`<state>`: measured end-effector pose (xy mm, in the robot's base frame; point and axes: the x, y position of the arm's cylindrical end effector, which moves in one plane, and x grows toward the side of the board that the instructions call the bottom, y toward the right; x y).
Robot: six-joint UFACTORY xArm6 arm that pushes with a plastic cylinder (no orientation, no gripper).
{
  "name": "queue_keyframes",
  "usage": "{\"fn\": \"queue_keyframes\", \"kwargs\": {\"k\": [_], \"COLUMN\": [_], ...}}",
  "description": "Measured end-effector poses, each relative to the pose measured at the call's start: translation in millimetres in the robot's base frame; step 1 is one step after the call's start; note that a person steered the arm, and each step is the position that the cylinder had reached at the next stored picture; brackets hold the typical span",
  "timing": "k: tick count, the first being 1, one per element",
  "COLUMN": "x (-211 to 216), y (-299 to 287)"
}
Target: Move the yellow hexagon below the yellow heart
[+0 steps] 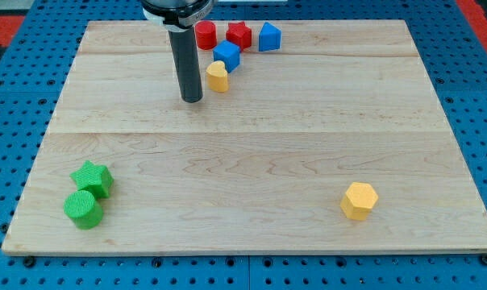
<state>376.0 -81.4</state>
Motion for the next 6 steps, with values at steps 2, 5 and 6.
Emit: {"fn": "queue_keyframes", "kwargs": {"k": [2, 5, 6], "x": [-6, 96, 143], "y": [0, 225, 329]}}
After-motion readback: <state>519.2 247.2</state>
